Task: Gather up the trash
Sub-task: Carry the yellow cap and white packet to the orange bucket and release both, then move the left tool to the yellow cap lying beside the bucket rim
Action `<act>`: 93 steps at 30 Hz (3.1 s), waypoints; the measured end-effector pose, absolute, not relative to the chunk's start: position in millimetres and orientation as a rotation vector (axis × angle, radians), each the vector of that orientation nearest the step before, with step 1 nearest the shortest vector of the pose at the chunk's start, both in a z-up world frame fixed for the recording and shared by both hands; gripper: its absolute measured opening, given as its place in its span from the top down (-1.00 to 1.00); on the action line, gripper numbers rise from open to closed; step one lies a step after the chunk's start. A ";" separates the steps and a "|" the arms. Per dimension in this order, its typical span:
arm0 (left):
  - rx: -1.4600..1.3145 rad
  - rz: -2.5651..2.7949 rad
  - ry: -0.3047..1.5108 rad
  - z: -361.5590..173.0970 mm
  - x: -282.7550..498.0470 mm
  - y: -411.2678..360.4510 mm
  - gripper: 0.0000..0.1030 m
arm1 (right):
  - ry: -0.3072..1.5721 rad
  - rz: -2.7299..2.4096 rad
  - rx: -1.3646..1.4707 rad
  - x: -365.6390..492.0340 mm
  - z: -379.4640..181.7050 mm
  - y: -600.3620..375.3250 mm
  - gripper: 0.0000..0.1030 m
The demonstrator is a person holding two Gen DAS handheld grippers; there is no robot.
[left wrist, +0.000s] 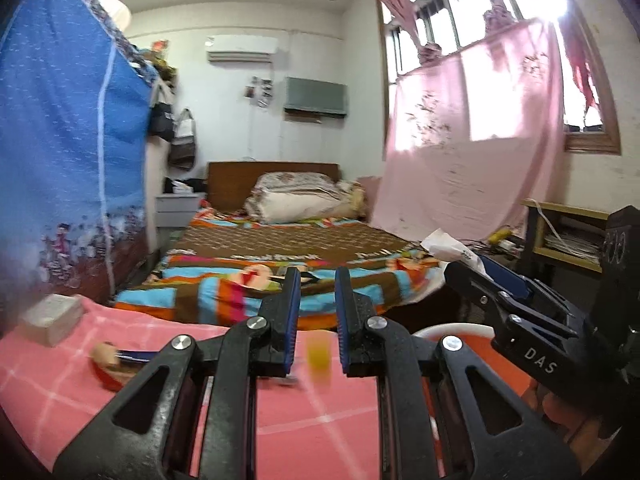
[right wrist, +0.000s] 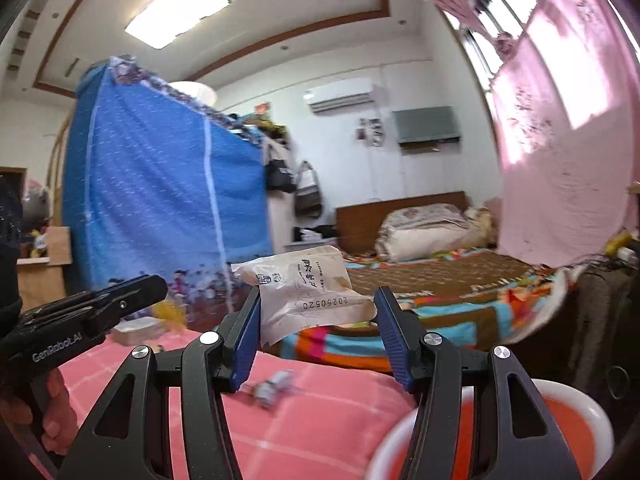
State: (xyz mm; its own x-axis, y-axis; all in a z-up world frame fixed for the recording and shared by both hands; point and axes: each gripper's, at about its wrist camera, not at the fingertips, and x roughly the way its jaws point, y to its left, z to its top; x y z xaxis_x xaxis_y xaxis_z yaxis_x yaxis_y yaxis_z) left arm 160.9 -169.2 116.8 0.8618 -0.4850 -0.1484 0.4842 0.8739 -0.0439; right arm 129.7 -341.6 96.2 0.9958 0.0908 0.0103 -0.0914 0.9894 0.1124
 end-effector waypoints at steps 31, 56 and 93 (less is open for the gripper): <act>-0.060 -0.528 0.442 71.3 188.5 -223.7 -0.37 | 0.335 -0.120 0.325 136.7 45.0 -429.7 -0.53; 0.002 -0.500 0.379 69.0 192.6 -179.9 -1.00 | 0.076 -0.200 0.097 128.9 88.0 -376.6 -1.00; 0.708 -1.153 0.791 3.0 242.8 -317.8 -0.19 | 0.597 -0.230 0.160 145.0 14.4 -453.5 -1.00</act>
